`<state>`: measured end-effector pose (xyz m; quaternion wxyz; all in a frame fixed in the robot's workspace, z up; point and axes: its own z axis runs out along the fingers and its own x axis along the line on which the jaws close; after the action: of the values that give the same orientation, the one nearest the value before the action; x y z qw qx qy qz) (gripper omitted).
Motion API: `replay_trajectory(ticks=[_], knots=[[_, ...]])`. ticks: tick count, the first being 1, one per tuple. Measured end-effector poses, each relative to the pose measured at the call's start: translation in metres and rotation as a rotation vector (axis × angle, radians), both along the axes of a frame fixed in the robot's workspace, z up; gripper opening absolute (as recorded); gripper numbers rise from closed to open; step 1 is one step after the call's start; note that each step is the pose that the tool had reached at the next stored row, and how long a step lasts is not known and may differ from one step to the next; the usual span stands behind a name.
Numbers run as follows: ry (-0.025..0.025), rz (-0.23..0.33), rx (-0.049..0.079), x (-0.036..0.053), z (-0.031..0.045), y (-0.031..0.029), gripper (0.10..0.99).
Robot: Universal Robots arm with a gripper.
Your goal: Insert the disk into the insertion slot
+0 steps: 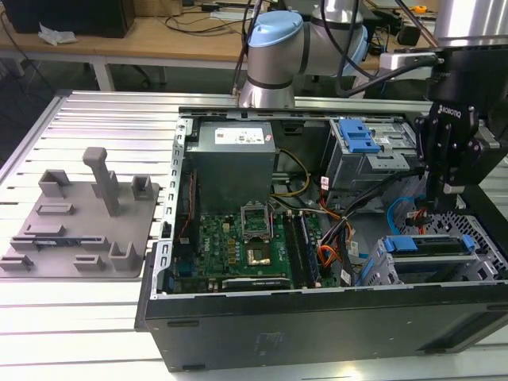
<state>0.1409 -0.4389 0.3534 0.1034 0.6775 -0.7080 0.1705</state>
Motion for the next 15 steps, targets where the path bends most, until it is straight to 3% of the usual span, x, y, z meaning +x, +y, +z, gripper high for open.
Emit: replay_trajectory(ticks=[15], knots=[[-0.0004,0.001,-0.001,0.0004,-0.0013,0.0004,0.322]])
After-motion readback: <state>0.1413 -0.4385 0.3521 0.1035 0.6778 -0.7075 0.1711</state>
